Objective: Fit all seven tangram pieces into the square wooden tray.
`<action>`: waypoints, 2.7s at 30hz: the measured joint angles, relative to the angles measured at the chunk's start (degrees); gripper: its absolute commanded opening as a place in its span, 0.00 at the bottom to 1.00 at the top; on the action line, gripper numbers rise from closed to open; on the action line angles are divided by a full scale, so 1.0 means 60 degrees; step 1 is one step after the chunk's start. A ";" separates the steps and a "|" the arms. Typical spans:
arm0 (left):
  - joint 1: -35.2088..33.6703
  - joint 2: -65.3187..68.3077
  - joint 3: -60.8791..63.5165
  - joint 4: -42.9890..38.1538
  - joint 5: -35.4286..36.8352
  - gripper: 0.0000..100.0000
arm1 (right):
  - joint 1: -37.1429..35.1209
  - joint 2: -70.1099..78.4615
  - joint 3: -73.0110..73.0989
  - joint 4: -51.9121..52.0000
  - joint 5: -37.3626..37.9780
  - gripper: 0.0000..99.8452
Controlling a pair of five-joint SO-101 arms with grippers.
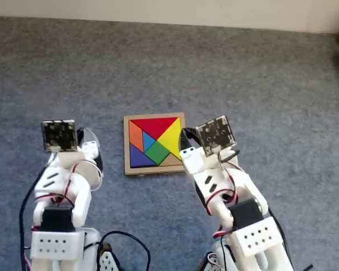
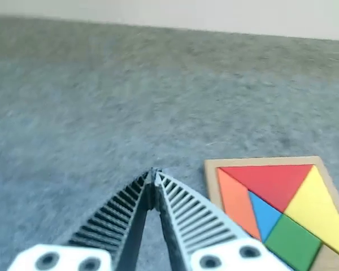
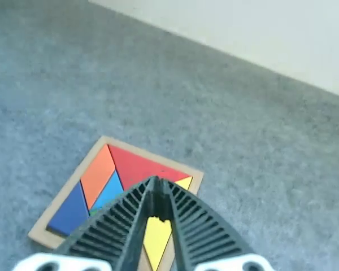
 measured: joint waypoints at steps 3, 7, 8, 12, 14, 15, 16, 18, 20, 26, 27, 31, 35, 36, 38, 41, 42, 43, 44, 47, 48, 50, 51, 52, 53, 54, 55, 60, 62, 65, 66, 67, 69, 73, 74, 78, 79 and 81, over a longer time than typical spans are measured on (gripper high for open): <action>0.0425 -0.0777 0.0410 0.0000 -0.0308 0.01 | 0.0000 -0.0615 0.0015 0.0000 0.0000 0.01; 0.0923 -0.1875 0.0894 0.0000 -0.0601 0.01 | 0.0000 -0.1495 0.0015 0.0000 0.0000 0.01; 0.0996 -0.2154 0.1011 0.0000 -0.0645 0.01 | 0.0000 -0.1700 0.0015 0.0000 0.0000 0.01; 0.1187 -0.2637 0.1260 0.0000 -0.0747 0.01 | 0.0000 -0.2344 0.0059 0.0000 0.0000 0.01; 0.1201 -0.2637 0.1275 0.0000 -0.0762 0.01 | 0.0029 -0.2652 0.0366 0.0000 -0.0366 0.01; 0.1275 -0.2652 0.1275 0.0000 -0.0747 0.01 | 0.0088 -0.2842 0.0498 0.0000 -0.0630 0.01; 0.1348 -0.2652 0.1275 0.0000 -0.0762 0.01 | 0.0205 -0.3062 0.0630 0.0000 -0.0908 0.01; 0.1480 -0.2652 0.1275 0.0000 -0.0762 0.01 | 0.0484 -0.3590 0.0952 0.0000 -0.1348 0.01; 0.1568 -0.2652 0.1275 0.0000 -0.0762 0.01 | 0.0835 -0.4117 0.1231 0.0000 -0.1538 0.01; 0.1568 -0.2652 0.1289 0.0000 -0.0967 0.01 | 0.1817 -0.5392 0.2344 0.0000 -0.1656 0.01; 0.1568 -0.2652 0.1333 0.0000 -0.1040 0.01 | 0.1993 -0.5392 0.2491 0.0000 -0.1656 0.01; 0.1582 -0.2652 0.1919 0.0000 -0.1099 0.01 | 0.2608 -0.5421 0.3077 0.0000 -0.1656 0.01; 0.1582 -0.2652 0.2784 0.0015 -0.1114 0.01 | 0.2901 -0.5421 0.3707 0.0000 -0.1656 0.01; 0.1524 -0.2652 0.2799 0.0000 -0.1128 0.01 | 0.2901 -0.5421 0.3956 0.0000 -0.1656 0.01; 0.1538 -0.2652 0.2828 0.0059 -0.1099 0.01 | 0.2872 -0.5407 0.4234 0.0015 -0.1656 0.01; 0.1582 -0.2652 0.2828 0.0425 -0.1114 0.01 | 0.2857 -0.5421 0.4249 0.0059 -0.1670 0.01; 0.1582 -0.2652 0.2828 0.0542 -0.1114 0.01 | 0.2872 -0.5451 0.4249 0.0205 -0.1670 0.01; 0.1582 -0.2652 0.2828 0.0703 -0.1114 0.01 | 0.2857 -0.5421 0.4249 0.0410 -0.1670 0.01; 0.1582 -0.2652 0.2828 0.0879 -0.1114 0.01 | 0.2857 -0.5421 0.4249 0.0630 -0.1670 0.01; 0.1582 -0.2652 0.2828 0.1436 -0.1114 0.01 | 0.2857 -0.5421 0.4249 0.1363 -0.1670 0.01; 0.1582 -0.2652 0.2828 0.1670 -0.1114 0.01 | 0.2857 -0.5421 0.4249 0.1641 -0.1670 0.01; 0.1582 -0.2652 0.2828 0.2198 -0.1114 0.01 | 0.2857 -0.5421 0.4249 0.2300 -0.1670 0.01; 0.1582 -0.2652 0.2828 0.2462 -0.1114 0.01 | 0.2857 -0.5421 0.4249 0.2696 -0.1670 0.01; 0.1582 -0.2652 0.2828 0.2725 -0.1114 0.01 | 0.2857 -0.5421 0.4249 0.3106 -0.1670 0.01; 0.1582 -0.2652 0.2828 0.2974 -0.1114 0.01 | 0.2857 -0.5421 0.4249 0.3531 -0.1670 0.01; 0.1582 -0.2652 0.2828 0.3209 -0.1114 0.01 | 0.2857 -0.5421 0.4249 0.3941 -0.1670 0.01; 0.1538 -0.2652 0.2828 0.3473 -0.1114 0.01 | 0.2857 -0.5421 0.4249 0.4308 -0.1670 0.01; 0.0410 -0.2652 0.2828 0.4308 -0.1128 0.01 | 0.2857 -0.5421 0.4249 0.5934 -0.1670 0.01; -0.0161 -0.2652 0.2828 0.4484 -0.1099 0.01 | 0.2857 -0.5421 0.4249 0.6564 -0.1670 0.01; -0.0806 -0.2652 0.2828 0.4894 -0.1099 0.01 | 0.2857 -0.5421 0.4249 0.6813 -0.1670 0.01; -0.0982 -0.2652 0.2828 0.5128 -0.1114 0.01 | 0.2857 -0.5421 0.4249 0.6842 -0.1670 0.01; -0.1114 -0.2652 0.2828 0.5333 -0.1099 0.01 | 0.2857 -0.5421 0.4249 0.6872 -0.1670 0.01; -0.1275 -0.2652 0.2828 0.5626 -0.1099 0.01 | 0.2857 -0.5421 0.4249 0.6872 -0.1670 0.01; -0.1363 -0.2652 0.2828 0.5744 -0.1099 0.01 | 0.2857 -0.5421 0.4249 0.6872 -0.1670 0.01; -0.1363 -0.2652 0.2828 0.5744 -0.1114 0.01 | 0.2857 -0.5421 0.4249 0.6872 -0.1670 0.01; -0.1363 -0.2652 0.2828 0.5744 -0.1114 0.01 | 0.2857 -0.5421 0.4249 0.6872 -0.1670 0.01; -0.1363 -0.2652 0.2828 0.5744 -0.1114 0.01 | 0.2857 -0.5421 0.4249 0.6872 -0.1670 0.01; -0.1363 -0.2652 0.2828 0.5744 -0.1114 0.01 | 0.2857 -0.5421 0.4249 0.6872 -0.1670 0.01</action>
